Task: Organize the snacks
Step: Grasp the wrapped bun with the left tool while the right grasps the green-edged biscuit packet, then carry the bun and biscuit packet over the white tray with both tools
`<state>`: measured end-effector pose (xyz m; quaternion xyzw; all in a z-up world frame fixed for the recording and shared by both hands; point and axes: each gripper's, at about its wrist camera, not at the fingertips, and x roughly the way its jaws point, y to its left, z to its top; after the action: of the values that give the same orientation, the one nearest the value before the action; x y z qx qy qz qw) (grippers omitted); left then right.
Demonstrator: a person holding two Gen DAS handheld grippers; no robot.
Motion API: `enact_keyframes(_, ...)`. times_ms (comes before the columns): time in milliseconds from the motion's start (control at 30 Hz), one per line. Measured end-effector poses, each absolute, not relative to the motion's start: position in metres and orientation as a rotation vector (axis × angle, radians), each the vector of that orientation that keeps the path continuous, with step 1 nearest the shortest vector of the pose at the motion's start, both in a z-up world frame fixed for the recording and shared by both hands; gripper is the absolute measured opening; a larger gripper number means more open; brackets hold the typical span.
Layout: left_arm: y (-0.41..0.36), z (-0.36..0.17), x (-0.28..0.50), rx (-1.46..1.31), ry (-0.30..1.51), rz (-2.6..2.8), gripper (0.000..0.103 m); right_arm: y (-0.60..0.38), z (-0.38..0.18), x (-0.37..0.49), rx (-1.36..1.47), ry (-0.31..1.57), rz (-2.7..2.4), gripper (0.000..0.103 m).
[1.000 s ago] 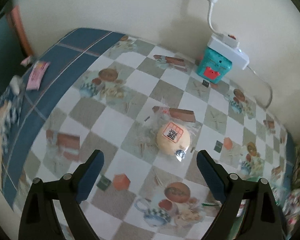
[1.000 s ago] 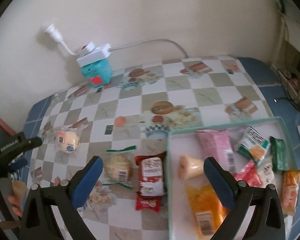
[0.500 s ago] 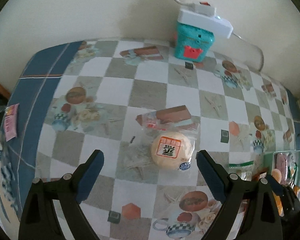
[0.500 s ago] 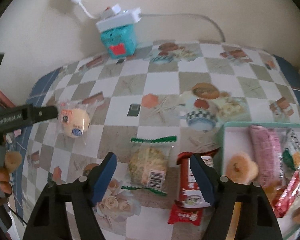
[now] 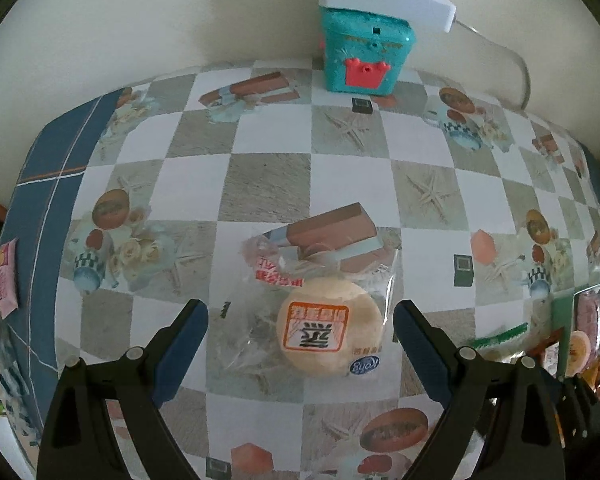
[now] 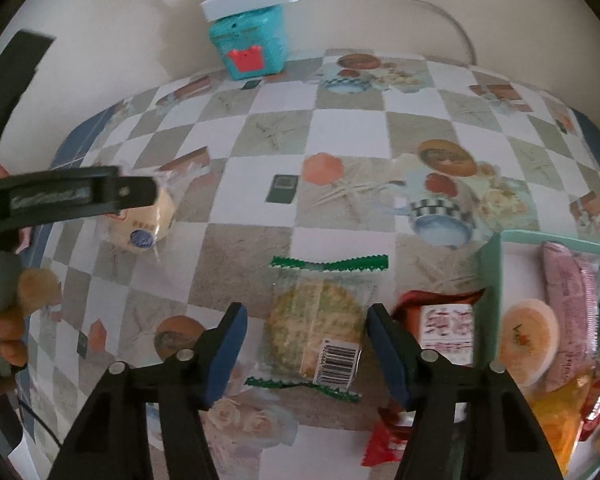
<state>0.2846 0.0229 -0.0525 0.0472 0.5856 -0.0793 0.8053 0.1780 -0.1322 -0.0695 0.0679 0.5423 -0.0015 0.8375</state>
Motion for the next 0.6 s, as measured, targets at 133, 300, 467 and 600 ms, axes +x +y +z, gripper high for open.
enact_keyframes(133,0.0177,-0.06,0.2855,0.136,1.262,-0.164,0.094,-0.1283,-0.0752,0.1799,0.109,1.154,-0.034,0.059)
enact_keyframes(300,0.0139,-0.0633,0.2848,0.16,1.254,-0.159,0.093,-0.1279,-0.077,0.1807,0.102,1.154,-0.032,0.053)
enact_keyframes(467,0.0137,-0.0609,0.2833,0.147,1.252,-0.152,0.084,-0.1262,-0.0766,0.1799,0.102,1.158,-0.024,0.053)
enact_keyframes(600,0.0152,-0.057,0.2806,0.115,1.254,-0.142,0.073,-0.1236,-0.0752,0.1777,0.107,1.166,-0.013,0.053)
